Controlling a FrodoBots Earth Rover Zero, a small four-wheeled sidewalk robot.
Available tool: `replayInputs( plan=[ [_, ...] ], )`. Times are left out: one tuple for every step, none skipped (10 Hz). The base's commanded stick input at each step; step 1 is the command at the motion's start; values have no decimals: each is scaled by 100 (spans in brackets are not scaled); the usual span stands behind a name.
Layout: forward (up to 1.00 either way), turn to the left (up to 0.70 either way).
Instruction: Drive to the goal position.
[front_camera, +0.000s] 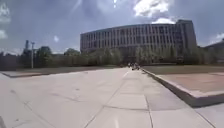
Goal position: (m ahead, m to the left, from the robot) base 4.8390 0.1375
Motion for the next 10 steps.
replayInputs(
  plan=[
    [70, 0],
    [70, 0],
    [70, 0],
    [70, 0],
    [70, 0],
    [70, 0],
    [70, 0],
    [70, 0],
    [70, 0],
    [70, 0]
  ],
)
